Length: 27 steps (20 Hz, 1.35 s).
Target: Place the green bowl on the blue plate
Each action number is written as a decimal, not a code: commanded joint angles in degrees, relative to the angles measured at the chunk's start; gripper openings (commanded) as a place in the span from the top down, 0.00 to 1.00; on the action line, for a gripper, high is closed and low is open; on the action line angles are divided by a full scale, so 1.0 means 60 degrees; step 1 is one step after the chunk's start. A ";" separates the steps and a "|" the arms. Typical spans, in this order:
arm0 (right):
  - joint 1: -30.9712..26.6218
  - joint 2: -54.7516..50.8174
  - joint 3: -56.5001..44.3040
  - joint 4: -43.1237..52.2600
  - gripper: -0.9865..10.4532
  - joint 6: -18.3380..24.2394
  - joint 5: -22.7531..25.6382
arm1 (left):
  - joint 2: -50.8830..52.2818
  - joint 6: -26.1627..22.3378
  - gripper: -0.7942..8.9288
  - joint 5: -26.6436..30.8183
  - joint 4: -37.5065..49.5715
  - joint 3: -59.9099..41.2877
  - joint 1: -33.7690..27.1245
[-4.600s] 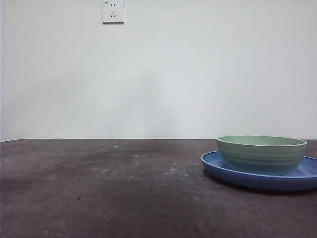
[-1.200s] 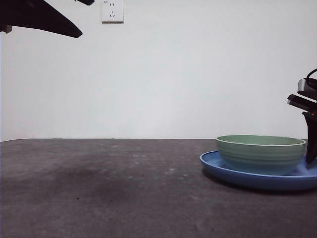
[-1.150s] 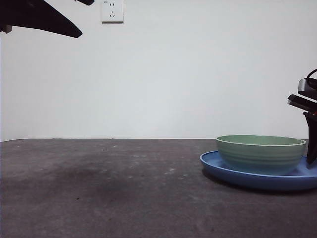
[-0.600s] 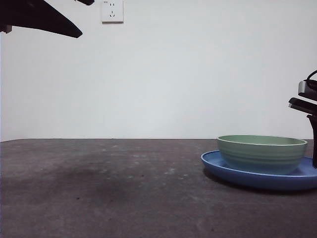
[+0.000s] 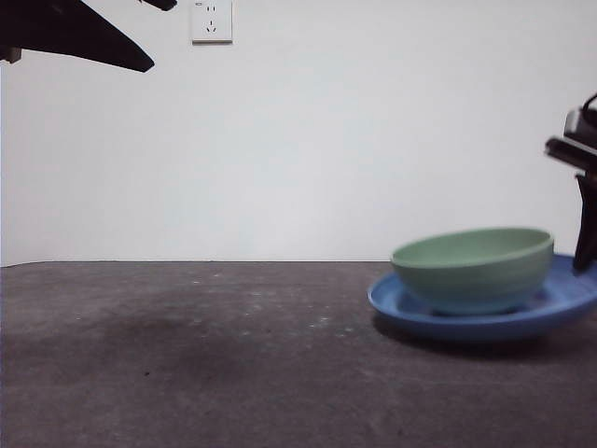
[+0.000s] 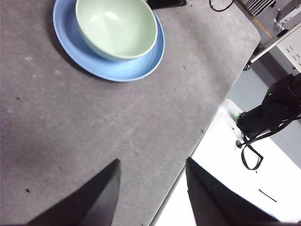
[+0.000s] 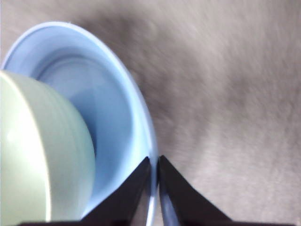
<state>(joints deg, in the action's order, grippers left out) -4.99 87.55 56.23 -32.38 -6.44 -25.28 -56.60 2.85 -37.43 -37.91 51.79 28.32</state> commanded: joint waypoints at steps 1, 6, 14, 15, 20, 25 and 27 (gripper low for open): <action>-0.0011 -0.0262 0.0142 0.0062 0.90 -0.0372 -0.0419 | -0.0051 -0.0076 0.69 -0.0036 0.0040 0.0069 0.0062; 0.0197 -0.0823 0.0146 0.0098 0.90 -0.0889 -0.1082 | -0.0051 -0.0084 0.69 -0.0036 0.0044 0.0069 0.0062; 0.2000 -0.0852 0.0149 0.0823 0.90 -0.1971 -0.0597 | -0.0051 -0.0080 0.69 -0.0036 0.0040 0.0069 0.0062; 0.2291 -0.0776 0.0149 0.1020 0.90 -0.2160 -0.0517 | -0.0051 -0.0080 0.69 -0.0036 0.0040 0.0069 0.0062; 0.3311 0.0055 0.0149 0.1934 0.90 -0.2838 -0.0208 | -0.0051 -0.0076 0.69 -0.0036 0.0033 0.0069 0.0062; 0.3832 0.1304 0.0149 0.3155 0.90 -0.3370 -0.0018 | -0.0051 -0.0076 0.69 -0.0036 0.0000 0.0069 0.0062; 0.3858 0.1770 0.0164 0.3424 0.90 -0.3439 -0.0018 | -0.0051 -0.0076 0.69 -0.0036 -0.0004 0.0069 0.0062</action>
<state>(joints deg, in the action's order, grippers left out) 17.96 97.34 56.21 -12.73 -25.71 -25.06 -56.60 2.85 -37.43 -38.11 51.79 28.29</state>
